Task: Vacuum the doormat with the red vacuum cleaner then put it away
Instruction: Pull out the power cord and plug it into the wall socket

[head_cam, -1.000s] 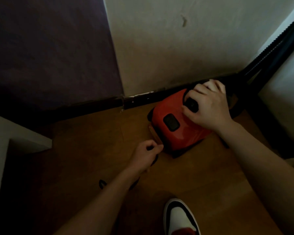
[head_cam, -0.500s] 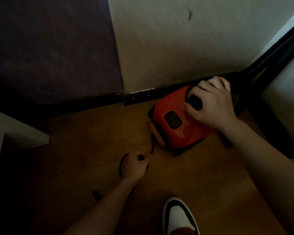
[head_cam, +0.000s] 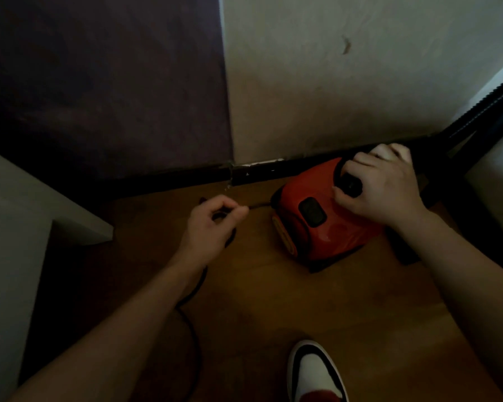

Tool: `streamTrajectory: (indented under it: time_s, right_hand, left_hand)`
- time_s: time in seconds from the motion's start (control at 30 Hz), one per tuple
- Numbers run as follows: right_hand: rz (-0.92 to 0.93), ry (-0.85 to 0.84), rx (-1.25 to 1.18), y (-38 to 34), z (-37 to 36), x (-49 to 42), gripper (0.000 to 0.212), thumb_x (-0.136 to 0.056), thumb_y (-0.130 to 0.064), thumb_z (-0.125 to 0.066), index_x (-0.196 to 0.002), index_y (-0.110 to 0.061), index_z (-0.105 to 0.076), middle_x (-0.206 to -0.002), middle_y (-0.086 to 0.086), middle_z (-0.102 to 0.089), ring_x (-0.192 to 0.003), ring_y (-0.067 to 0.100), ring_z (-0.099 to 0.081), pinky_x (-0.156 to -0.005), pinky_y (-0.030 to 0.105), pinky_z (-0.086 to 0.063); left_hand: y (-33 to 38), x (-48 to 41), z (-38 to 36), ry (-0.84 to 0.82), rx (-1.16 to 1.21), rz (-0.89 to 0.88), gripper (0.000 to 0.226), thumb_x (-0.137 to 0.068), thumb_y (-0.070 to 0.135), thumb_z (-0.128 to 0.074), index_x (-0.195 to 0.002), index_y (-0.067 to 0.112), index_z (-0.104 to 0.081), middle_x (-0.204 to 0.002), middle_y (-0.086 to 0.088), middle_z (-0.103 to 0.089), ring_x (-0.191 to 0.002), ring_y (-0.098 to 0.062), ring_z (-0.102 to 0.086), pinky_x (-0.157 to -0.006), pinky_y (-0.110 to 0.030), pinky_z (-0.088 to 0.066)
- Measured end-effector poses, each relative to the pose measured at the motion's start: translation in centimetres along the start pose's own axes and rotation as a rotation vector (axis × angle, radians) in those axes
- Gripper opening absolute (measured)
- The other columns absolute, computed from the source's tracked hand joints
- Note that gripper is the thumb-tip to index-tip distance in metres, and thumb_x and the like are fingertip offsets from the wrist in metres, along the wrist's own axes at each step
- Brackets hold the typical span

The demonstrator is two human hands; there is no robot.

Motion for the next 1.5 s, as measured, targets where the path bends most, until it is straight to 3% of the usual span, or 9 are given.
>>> streamTrajectory:
  time_s: [0.23,0.33,0.47,0.73,1.03,1.2,1.3,1.37,1.5]
  right_hand:
    - [-0.013,-0.027,0.001,-0.3,0.5,-0.4,0.037,-0.080,-0.053,-0.062,-0.082,-0.017,-0.071,-0.077,0.001,-0.064,-0.087,0.034,-0.060,-0.094,0.047,-0.036]
    - [-0.017,-0.046,-0.006,-0.3,0.5,-0.4,0.042,-0.081,-0.056,-0.057,-0.085,-0.016,-0.072,-0.080,0.003,-0.065,-0.090,0.035,-0.059,-0.096,0.046,-0.034]
    - [-0.006,-0.052,-0.014,-0.2,0.4,-0.2,0.045,-0.082,-0.056,-0.055,-0.088,-0.015,-0.072,-0.085,0.005,-0.067,-0.093,0.036,-0.059,-0.099,0.047,-0.031]
    - [0.001,-0.014,-0.029,0.0,-0.1,-0.2,0.042,-0.084,-0.055,-0.058,-0.086,-0.015,-0.071,-0.082,0.004,-0.065,-0.091,0.035,-0.058,-0.097,0.048,-0.033]
    - [-0.001,0.007,-0.041,0.1,-0.3,-0.2,0.040,-0.083,-0.054,-0.059,-0.083,-0.016,-0.070,-0.079,0.003,-0.064,-0.088,0.034,-0.056,-0.096,0.047,-0.033]
    - [-0.002,0.000,-0.044,0.0,-0.2,-0.2,0.040,-0.084,-0.055,-0.059,-0.084,-0.017,-0.070,-0.080,0.003,-0.065,-0.089,0.033,-0.056,-0.096,0.046,-0.033]
    - [-0.003,-0.007,-0.048,0.1,-0.1,-0.2,0.041,-0.084,-0.056,-0.057,-0.085,-0.017,-0.070,-0.081,0.003,-0.065,-0.089,0.033,-0.056,-0.096,0.046,-0.033]
    - [-0.005,-0.016,-0.047,0.1,-0.1,-0.3,0.042,-0.084,-0.057,-0.056,-0.085,-0.018,-0.070,-0.081,0.002,-0.065,-0.090,0.033,-0.056,-0.097,0.046,-0.033]
    - [-0.007,-0.006,-0.050,0.1,-0.1,-0.2,0.040,-0.084,-0.056,-0.057,-0.084,-0.018,-0.069,-0.080,0.002,-0.064,-0.089,0.034,-0.056,-0.096,0.046,-0.033]
  left_hand:
    - [-1.7,6.5,-1.9,-0.657,0.122,0.075,0.011,-0.095,0.016,-0.064,-0.086,0.011,-0.063,-0.062,0.006,-0.050,-0.049,-0.005,-0.042,-0.046,-0.016,-0.033]
    - [-4.3,7.7,-3.3,-0.853,0.031,0.185,0.012,-0.097,0.016,-0.061,-0.088,0.009,-0.061,-0.059,0.016,-0.053,-0.049,0.002,-0.044,-0.049,-0.014,-0.035]
    - [-9.2,7.0,-3.0,-0.780,-0.235,0.218,0.019,-0.093,0.031,-0.068,-0.079,0.018,-0.062,-0.070,0.013,-0.054,-0.062,0.001,-0.050,-0.063,-0.022,-0.042]
    - [-14.3,3.9,1.7,-0.294,-0.799,0.467,0.025,-0.083,0.035,-0.071,-0.066,0.023,-0.057,-0.073,0.002,-0.064,-0.075,-0.019,-0.064,-0.073,-0.037,-0.056]
    - [-15.1,5.5,-1.5,-0.833,-0.758,0.395,0.025,-0.080,0.022,-0.070,-0.062,0.025,-0.053,-0.070,0.009,-0.056,-0.079,-0.018,-0.062,-0.068,-0.028,-0.046]
    - [-15.0,5.3,-2.2,-0.605,-0.989,0.284,0.013,-0.086,0.041,-0.065,-0.086,0.028,-0.065,-0.096,0.006,-0.068,-0.088,-0.014,-0.062,-0.075,-0.029,-0.051]
    - [-14.5,5.0,-2.1,-0.420,-0.573,0.415,0.030,-0.089,0.050,-0.064,-0.114,0.034,-0.063,-0.121,0.008,-0.065,-0.107,-0.014,-0.062,-0.089,-0.033,-0.053]
    - [-12.9,4.5,-3.1,-0.405,-0.347,0.558,0.057,-0.089,0.062,-0.057,-0.138,0.033,-0.050,-0.139,0.008,-0.052,-0.116,-0.017,-0.058,-0.083,-0.031,-0.052]
    - [-8.9,3.6,-5.2,-0.614,-0.805,0.538,0.090,-0.088,0.081,-0.020,-0.153,0.021,-0.033,-0.162,-0.005,-0.027,-0.142,-0.027,-0.037,-0.113,-0.041,-0.034]
Point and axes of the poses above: each hand's wrist, its own x-axis away from the middle knuckle, its own z-axis out of the back of the hand, y = z × x, the point moved 1 cm from there along -x, towards the middle knuckle
